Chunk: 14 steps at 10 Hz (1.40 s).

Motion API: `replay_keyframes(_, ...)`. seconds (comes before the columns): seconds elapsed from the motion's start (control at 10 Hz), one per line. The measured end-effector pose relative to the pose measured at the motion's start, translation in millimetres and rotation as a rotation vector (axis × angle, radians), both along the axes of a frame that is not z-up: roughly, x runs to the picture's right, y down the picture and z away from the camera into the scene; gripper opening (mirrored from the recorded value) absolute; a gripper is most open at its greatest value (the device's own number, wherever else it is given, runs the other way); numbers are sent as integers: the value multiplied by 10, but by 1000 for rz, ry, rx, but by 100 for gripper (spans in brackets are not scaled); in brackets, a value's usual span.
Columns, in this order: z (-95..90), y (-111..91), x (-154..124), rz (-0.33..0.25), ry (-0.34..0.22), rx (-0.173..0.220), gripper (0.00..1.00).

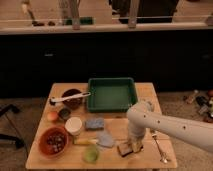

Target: Wipe table surface with eraser

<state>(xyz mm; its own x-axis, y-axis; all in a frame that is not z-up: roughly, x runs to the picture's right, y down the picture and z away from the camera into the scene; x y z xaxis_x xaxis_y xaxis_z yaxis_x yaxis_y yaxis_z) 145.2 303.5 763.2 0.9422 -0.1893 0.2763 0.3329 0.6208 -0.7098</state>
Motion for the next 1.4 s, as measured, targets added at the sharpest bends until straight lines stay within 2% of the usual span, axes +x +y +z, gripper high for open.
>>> replay_keyframes(0.2,-63,207,53,-39,-1,-32,4)
replay_keyframes(0.3,-67,249,118,-46,12,-41,4)
replay_keyframes(0.5,-47,256,336,-41,55,-40,4)
replay_keyframes(0.9,-43,237,335,-43,57,-38,4)
replay_keyframes(1.0,-14,137,451,-29,101,-3,4)
replay_keyframes(1.2,44,-68,616,1,150,43,4)
replay_keyframes(1.3,129,-277,655,21,176,85,4)
replay_keyframes(1.4,165,-380,643,26,185,106,4)
